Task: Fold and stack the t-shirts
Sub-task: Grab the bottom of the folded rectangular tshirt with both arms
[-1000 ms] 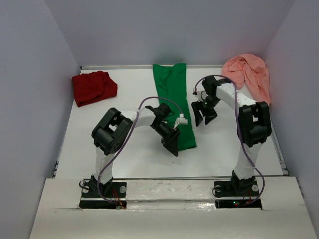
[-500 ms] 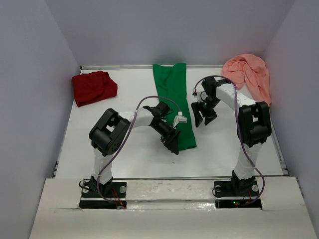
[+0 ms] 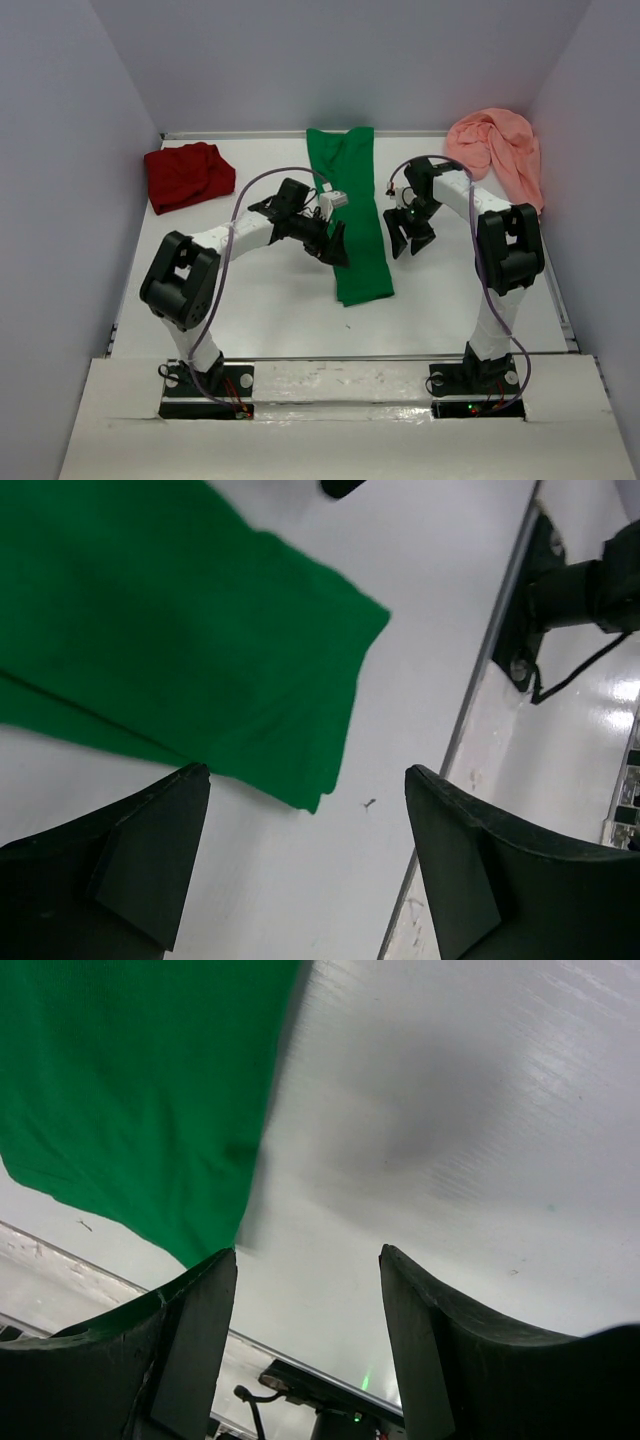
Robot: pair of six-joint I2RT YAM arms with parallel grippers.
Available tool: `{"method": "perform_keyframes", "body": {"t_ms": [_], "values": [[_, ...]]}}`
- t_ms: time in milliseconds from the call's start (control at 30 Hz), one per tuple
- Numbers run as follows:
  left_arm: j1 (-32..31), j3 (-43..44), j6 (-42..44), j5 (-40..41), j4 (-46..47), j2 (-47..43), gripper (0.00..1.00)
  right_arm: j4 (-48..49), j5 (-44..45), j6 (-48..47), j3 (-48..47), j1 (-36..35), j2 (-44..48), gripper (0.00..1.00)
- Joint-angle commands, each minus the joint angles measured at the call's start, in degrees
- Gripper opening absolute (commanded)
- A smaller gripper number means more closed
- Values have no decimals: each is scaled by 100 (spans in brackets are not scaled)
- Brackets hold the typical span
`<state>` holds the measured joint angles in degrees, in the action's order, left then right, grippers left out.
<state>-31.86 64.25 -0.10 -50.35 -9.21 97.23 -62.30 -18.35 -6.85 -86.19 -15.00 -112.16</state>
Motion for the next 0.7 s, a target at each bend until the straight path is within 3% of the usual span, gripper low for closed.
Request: {"method": "perform_keyframes", "body": {"t_ms": [0,67,200,400,533,667], "values": [[-5,-211,-351,499,-194,646,87,157,86,-53,-266,33,-34,65],[4,-141,-350,779,-273,840,87,157,147,-70,-275,33,-25,65],[-127,79,-149,466,-511,1122,86,245,270,-114,-266,85,-16,65],[-760,210,176,983,-959,1324,86,254,297,-123,-258,138,-122,65],[-769,325,230,861,-1144,1746,86,236,358,-150,-275,138,-87,65],[-752,483,282,1139,-1153,1572,84,306,402,-194,-275,190,-26,64]]}}
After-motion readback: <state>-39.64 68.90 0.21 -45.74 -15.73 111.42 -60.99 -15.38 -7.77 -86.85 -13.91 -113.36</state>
